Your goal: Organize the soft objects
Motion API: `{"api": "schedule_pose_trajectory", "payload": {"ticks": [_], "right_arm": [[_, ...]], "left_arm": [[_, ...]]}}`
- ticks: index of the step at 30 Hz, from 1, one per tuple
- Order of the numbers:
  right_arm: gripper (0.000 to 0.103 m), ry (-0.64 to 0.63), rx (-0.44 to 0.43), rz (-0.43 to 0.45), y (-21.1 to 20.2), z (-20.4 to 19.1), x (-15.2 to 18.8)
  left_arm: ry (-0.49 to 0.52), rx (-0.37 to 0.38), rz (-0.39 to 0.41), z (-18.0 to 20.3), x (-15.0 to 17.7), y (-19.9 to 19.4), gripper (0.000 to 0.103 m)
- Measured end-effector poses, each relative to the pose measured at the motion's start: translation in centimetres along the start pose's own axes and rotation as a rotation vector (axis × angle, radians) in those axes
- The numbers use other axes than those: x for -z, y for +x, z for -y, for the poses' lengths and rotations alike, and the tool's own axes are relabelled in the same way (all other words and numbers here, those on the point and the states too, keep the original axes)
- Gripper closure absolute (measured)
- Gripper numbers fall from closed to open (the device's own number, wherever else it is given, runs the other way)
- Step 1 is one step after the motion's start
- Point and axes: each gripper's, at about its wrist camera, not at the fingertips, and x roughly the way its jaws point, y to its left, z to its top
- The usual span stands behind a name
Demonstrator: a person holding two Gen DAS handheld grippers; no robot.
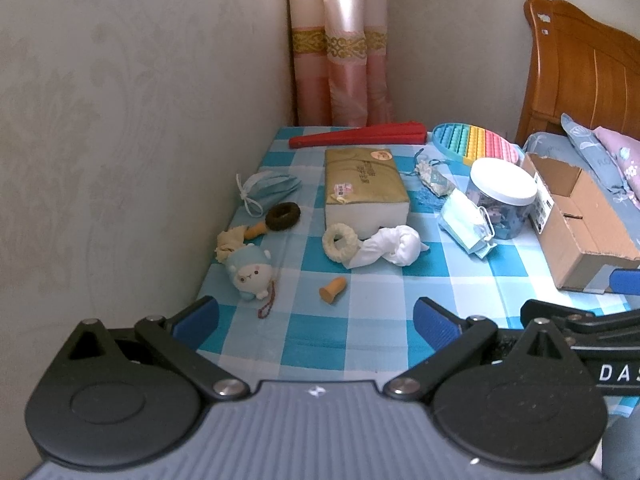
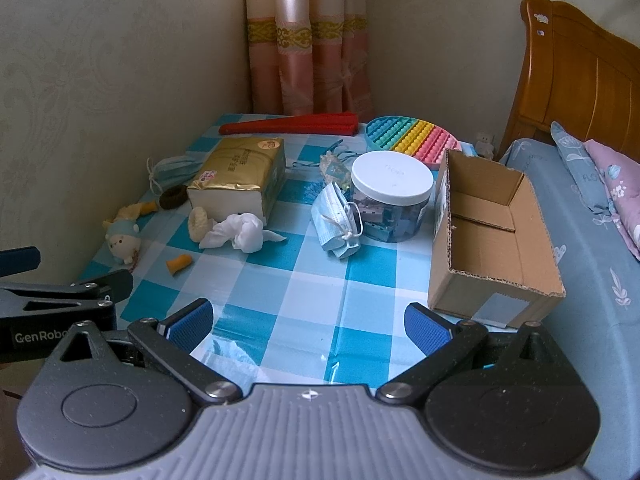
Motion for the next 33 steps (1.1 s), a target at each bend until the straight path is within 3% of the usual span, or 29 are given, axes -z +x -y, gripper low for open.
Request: {"api": "schedule_pose_trajectory", "payload": {"ticks": [23, 33], "right_arm": [[0.0, -0.01, -0.001, -0.001, 0.1, 0.1, -0.2], [0.0, -0.036, -0.006, -0.012, 1.3, -0.2, -0.4]], "left_arm": [[0.001, -0.002, 0.003, 0.0, 0.0, 0.1, 0.001], [0.007, 0.012, -0.007, -0.1, -0.1, 1.9, 0.0]]}}
